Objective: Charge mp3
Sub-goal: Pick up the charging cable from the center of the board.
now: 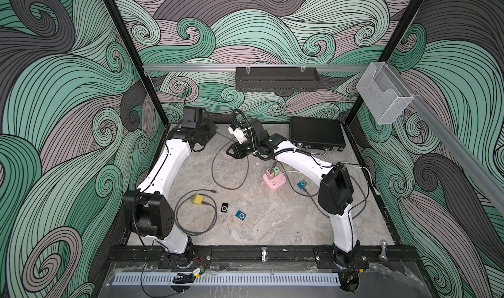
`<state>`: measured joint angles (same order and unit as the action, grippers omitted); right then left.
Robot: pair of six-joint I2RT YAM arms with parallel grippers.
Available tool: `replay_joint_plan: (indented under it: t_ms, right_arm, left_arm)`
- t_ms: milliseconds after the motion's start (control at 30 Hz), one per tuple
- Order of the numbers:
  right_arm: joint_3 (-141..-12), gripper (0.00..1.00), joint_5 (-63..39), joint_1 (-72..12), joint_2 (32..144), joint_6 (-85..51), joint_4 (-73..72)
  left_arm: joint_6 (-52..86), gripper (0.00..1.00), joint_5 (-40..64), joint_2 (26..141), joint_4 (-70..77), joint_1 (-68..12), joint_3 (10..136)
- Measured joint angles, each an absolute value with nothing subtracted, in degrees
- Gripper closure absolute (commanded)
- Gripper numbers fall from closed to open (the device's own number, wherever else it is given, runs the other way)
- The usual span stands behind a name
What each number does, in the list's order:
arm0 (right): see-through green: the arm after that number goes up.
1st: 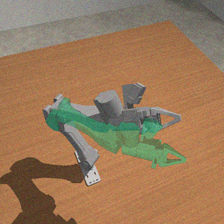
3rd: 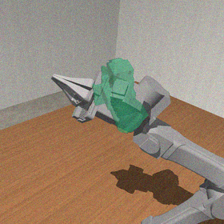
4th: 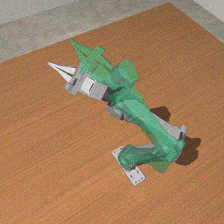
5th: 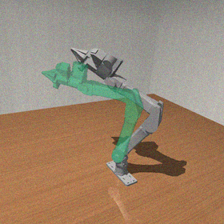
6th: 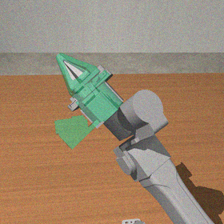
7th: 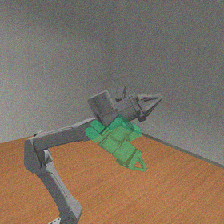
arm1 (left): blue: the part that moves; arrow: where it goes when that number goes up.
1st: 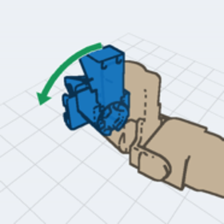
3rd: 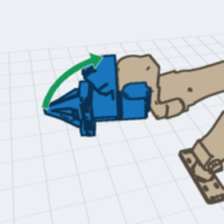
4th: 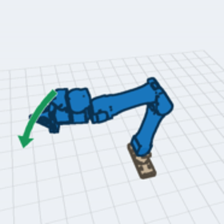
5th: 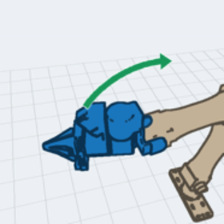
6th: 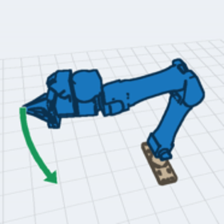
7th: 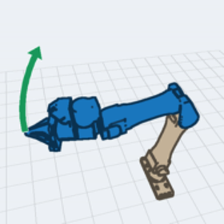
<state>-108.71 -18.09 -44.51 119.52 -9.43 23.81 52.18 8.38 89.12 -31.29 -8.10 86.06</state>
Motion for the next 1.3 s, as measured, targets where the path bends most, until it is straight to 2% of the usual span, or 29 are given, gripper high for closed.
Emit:
replay_joint_plan:
  t_ms: [167, 333, 400, 833, 1133, 1300]
  right_arm:
    - [-104.7, 0.59, -13.1, -46.4, 118.2, -6.8, 18.7]
    - [-98.6, 0.69, -11.5, -47.3, 114.5, -5.1, 15.7]
    - [-97.0, 0.7, -11.3, -47.3, 112.1, -5.6, 16.8]
    - [-96.1, 0.52, -8.8, -49.2, 91.9, -5.5, 25.1]
    - [-101.3, 0.53, -6.2, -49.5, 102.0, 0.8, 25.1]
    - [-101.3, 0.53, -3.9, -50.9, 106.1, 4.4, 23.1]
  left_arm:
    - [52.2, 0.93, 8.6, 86.3, -31.7, -8.1, 82.4]
    - [52.2, 0.93, 8.2, 82.6, -32.1, -8.1, 80.3]
    - [52.2, 0.93, 8.2, 81.0, -32.1, -8.1, 80.4]
    - [52.3, 0.93, 12.6, 76.8, -31.2, -8.1, 80.7]
    - [52.6, 0.92, 14.1, 66.8, -30.5, -8.1, 80.4]
    - [53.0, 0.92, 14.8, 65.5, -30.4, -8.1, 80.4]
